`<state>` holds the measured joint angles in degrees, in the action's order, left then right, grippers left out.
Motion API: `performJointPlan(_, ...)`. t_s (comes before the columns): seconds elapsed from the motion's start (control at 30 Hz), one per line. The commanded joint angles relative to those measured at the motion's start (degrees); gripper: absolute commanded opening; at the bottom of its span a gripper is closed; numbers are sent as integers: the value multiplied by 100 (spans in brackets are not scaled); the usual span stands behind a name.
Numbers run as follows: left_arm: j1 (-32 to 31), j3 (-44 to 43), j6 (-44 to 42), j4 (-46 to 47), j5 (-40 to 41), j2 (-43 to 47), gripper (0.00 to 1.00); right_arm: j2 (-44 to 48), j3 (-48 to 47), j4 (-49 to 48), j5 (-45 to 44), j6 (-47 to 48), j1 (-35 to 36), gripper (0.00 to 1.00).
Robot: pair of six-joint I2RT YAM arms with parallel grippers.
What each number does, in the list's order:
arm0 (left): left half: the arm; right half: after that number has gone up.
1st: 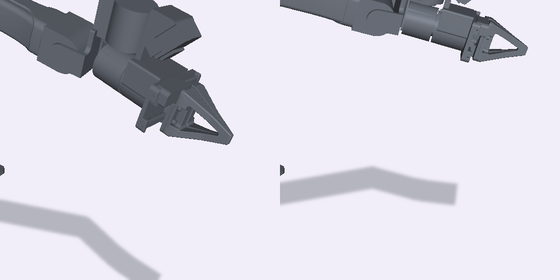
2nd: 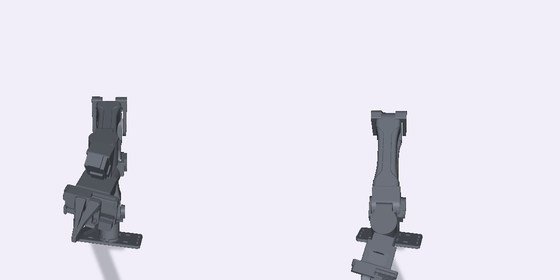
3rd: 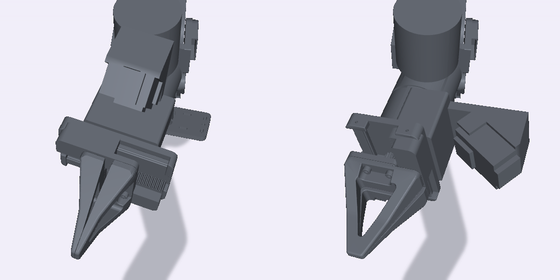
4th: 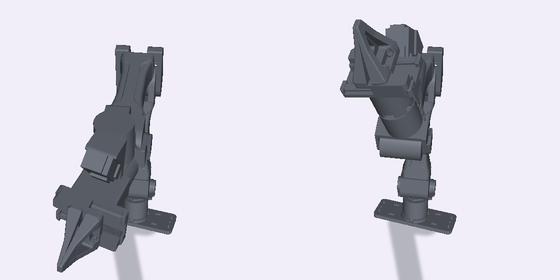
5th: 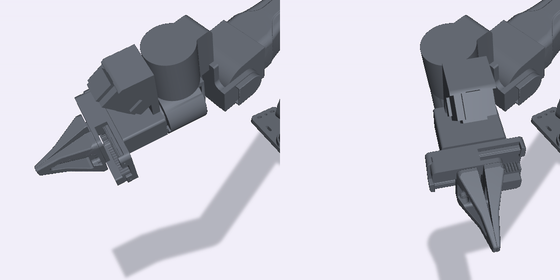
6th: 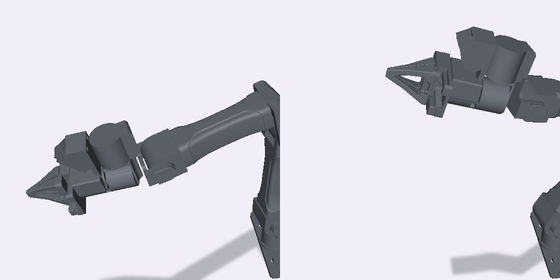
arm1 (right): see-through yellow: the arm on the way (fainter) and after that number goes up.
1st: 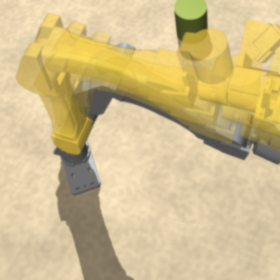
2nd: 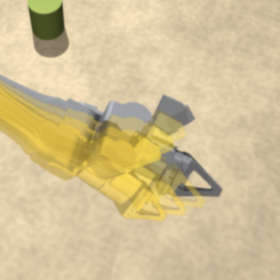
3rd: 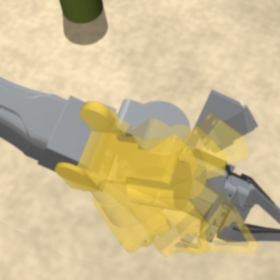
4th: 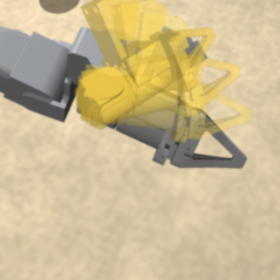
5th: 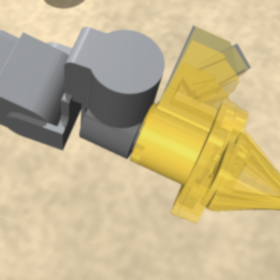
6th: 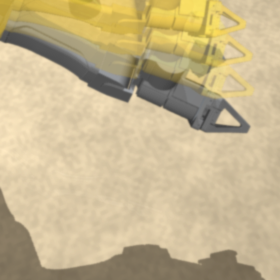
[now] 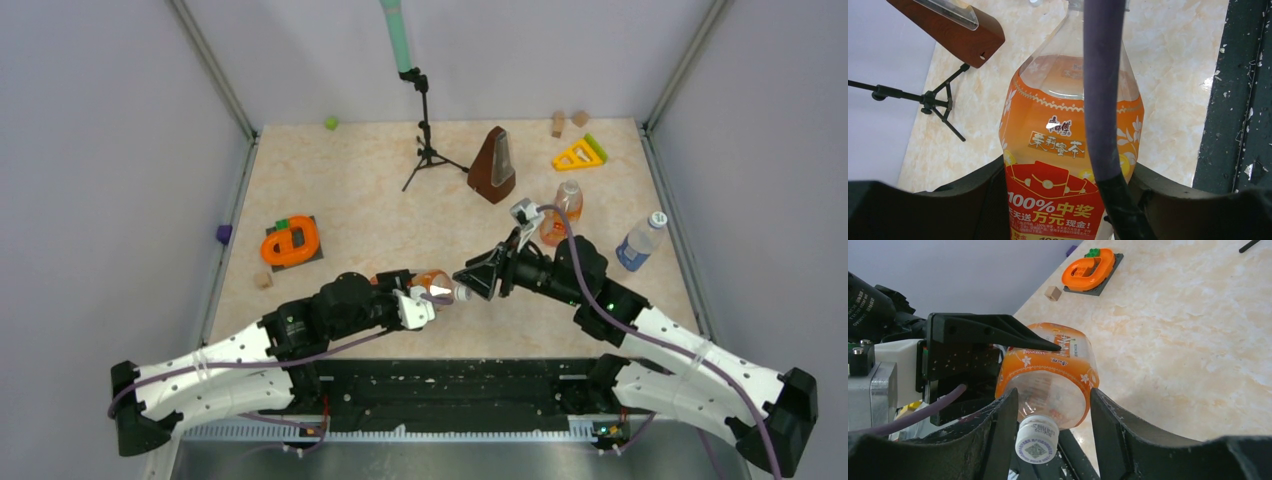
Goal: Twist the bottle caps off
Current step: Unscrew the bottle cap from the plastic bottle.
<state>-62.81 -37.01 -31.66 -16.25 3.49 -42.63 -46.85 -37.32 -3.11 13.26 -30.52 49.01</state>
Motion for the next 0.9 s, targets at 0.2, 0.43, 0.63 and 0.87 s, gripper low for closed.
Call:
performJointPlan(0.2,-21,136,23,1198,2635,85,0,328,-392,907,358,277,58,54)
performJointPlan(0.43,-22,98,33,1150,2647,81,0,330,-310,783,814,311,63,54)
performJointPlan(0.63,-22,90,-114,1172,2752,49,0,-71,-406,766,1109,459,68,41)
performJointPlan(0.87,-26,242,13,1256,2859,108,0,-64,-337,936,943,735,66,30)
